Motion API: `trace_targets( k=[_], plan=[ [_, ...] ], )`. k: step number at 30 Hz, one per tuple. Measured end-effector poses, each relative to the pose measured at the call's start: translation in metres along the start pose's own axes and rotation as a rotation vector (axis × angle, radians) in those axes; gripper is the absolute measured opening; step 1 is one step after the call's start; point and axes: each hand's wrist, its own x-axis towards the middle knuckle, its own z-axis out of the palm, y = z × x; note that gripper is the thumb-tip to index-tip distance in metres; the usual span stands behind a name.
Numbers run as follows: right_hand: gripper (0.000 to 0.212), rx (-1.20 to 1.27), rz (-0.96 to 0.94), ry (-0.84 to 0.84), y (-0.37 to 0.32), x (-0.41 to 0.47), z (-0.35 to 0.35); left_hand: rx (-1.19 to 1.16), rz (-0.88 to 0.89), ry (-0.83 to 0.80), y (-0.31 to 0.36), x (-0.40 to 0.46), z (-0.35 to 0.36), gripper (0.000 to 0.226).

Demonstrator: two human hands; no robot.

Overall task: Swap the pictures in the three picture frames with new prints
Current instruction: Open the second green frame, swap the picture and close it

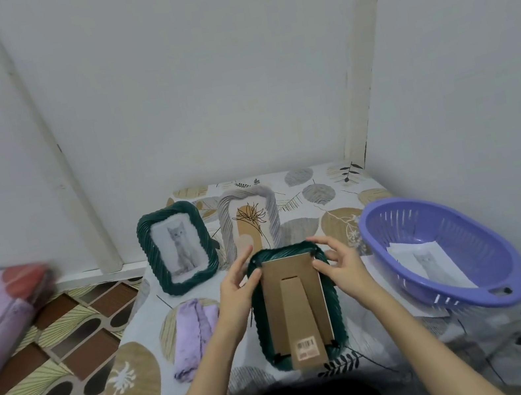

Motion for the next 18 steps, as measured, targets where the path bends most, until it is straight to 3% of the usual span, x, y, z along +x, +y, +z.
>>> trace_targets(
  k=[6, 13, 18],
  plan=[
    [0.030, -0.035, -0.069, 0.085, 0.005, 0.002, 0.006, 0.131, 0.067, 0.060, -0.006, 0.007, -0.003, 0.036],
    [0.029, -0.333, -0.263, 0.120, 0.016, 0.007, 0.004, 0.420, 0.274, 0.140, -0.017, 0.014, -0.003, 0.027],
    [0.026, -0.453, -0.343, 0.158, 0.020, 0.010, 0.004, 0.440, 0.288, 0.145, -0.017, 0.019, -0.004, 0.022]
  ],
)
